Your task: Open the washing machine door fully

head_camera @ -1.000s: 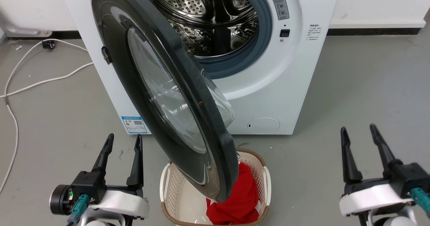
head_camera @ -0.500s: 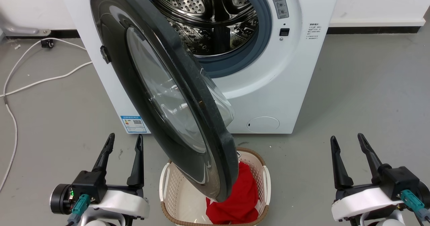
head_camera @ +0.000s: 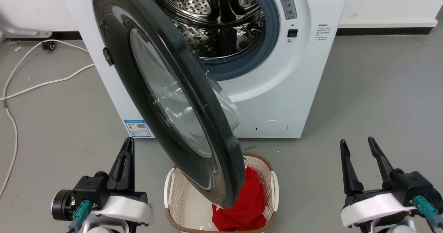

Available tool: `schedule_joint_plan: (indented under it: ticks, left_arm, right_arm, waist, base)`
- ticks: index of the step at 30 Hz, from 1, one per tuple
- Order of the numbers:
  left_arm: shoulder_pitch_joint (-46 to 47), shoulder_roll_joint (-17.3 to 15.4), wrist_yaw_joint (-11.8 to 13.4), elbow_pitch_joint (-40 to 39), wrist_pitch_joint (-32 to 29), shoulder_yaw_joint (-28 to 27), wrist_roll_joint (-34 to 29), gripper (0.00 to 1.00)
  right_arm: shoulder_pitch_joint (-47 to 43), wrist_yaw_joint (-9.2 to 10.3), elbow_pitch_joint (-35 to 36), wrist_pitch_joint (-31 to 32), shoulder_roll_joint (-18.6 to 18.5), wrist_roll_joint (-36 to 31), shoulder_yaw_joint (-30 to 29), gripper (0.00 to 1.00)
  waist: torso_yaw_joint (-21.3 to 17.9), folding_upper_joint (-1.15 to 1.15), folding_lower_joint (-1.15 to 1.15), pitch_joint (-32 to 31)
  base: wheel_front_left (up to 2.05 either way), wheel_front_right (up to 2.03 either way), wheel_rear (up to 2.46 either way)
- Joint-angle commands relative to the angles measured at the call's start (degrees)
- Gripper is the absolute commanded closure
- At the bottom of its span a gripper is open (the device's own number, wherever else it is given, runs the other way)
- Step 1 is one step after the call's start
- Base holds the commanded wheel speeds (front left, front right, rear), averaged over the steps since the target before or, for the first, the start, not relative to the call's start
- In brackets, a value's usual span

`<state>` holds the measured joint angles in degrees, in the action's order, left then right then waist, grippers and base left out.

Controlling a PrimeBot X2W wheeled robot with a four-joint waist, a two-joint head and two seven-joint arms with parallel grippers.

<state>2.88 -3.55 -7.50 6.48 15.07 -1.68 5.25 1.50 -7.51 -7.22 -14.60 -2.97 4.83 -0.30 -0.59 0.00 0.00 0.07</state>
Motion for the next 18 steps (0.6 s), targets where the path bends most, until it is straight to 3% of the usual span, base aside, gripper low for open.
schedule_joint_plan:
  ticks: [1, 7, 18]
  left_arm:
    - [0.5, -0.3, 0.0, -0.3, 0.1, 0.0, 0.0, 1.0]
    - [2.0, -0.1, 0.0, -5.3, 0.1, -0.8, -0.5, 1.0]
    - [6.7, 0.4, 0.8, -23.8, 0.1, 0.6, -2.4, 1.0]
  right_arm:
    - [0.6, 0.04, 0.1, -0.3, 0.2, 0.3, 0.0, 0.0]
    - [0.8, 0.04, 0.0, -0.4, 0.2, 1.0, -0.2, 0.0]
    - [0.8, 0.03, -0.3, -0.4, 0.2, 1.4, -0.6, 0.0]
  waist:
    - [0.0, 0.0, 0.0, 0.0]
    - [0.0, 0.0, 0.0, 0.1]
    - [0.3, 0.0, 0.0, 0.2]
  base:
    - [0.0, 0.0, 0.0]
    - [0.0, 0.0, 0.0]
    - [0.0, 0.0, 0.0]
